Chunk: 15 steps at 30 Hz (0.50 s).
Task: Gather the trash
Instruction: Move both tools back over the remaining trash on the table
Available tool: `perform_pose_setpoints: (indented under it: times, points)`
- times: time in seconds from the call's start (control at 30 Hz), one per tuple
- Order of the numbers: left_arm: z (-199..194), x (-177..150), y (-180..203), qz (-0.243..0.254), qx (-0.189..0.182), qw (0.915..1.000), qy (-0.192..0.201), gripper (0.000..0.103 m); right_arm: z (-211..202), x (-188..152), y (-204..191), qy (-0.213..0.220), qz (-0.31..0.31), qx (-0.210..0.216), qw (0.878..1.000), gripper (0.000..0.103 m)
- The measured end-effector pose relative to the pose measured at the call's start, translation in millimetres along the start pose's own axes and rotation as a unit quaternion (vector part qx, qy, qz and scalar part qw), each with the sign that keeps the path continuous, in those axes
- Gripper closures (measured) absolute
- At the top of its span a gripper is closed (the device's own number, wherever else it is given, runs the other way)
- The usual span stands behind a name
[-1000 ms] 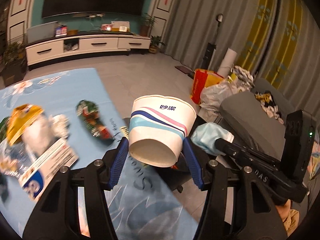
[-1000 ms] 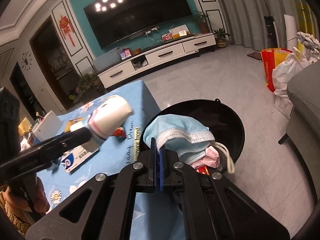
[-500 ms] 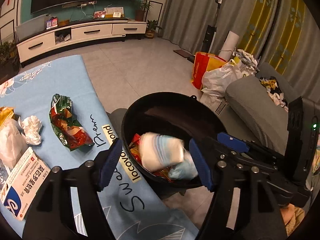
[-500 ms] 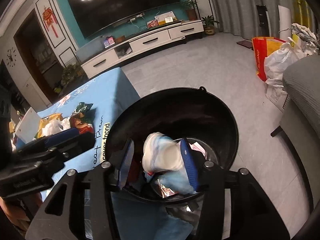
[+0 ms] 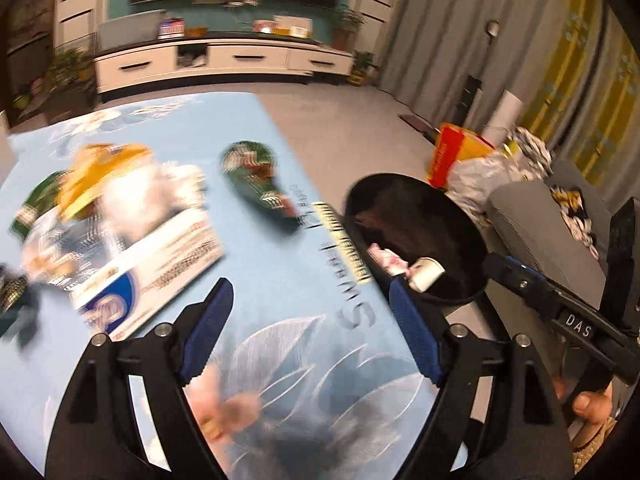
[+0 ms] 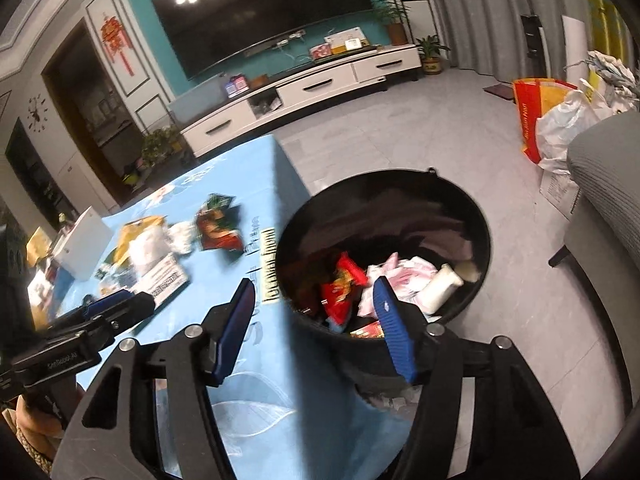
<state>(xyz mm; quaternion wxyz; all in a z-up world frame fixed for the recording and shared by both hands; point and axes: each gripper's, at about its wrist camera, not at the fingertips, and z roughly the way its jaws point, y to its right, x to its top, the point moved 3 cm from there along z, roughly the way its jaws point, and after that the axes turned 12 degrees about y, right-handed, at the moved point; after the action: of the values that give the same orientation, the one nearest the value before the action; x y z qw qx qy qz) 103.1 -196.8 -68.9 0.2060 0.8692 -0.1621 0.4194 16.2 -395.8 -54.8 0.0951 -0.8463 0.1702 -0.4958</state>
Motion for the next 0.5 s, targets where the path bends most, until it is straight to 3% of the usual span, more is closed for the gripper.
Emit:
perform_pose_setpoints:
  times: [0.23,0.37,0.5]
  points:
    - [-64.8,-13.4,-58.3,-0.037,0.060,0.9969,0.033,0.016,-3.3,-13.9,-55.2,-0.020,-0.030,0.031,0.999,0.038]
    - [-101.2,-26.9,-91.0,-0.056,0.114,0.9902,0.058,0.012,0.8,-23.7,-87.7,-0.039,-0.043,0.052,0.997,0.038]
    - [-124.1,-38.9,-115.0,-0.075,0.143,0.9842,0.072,0.010,6.0,-33.5,-120.6,-0.061,-0.055,0.074,0.994,0.038]
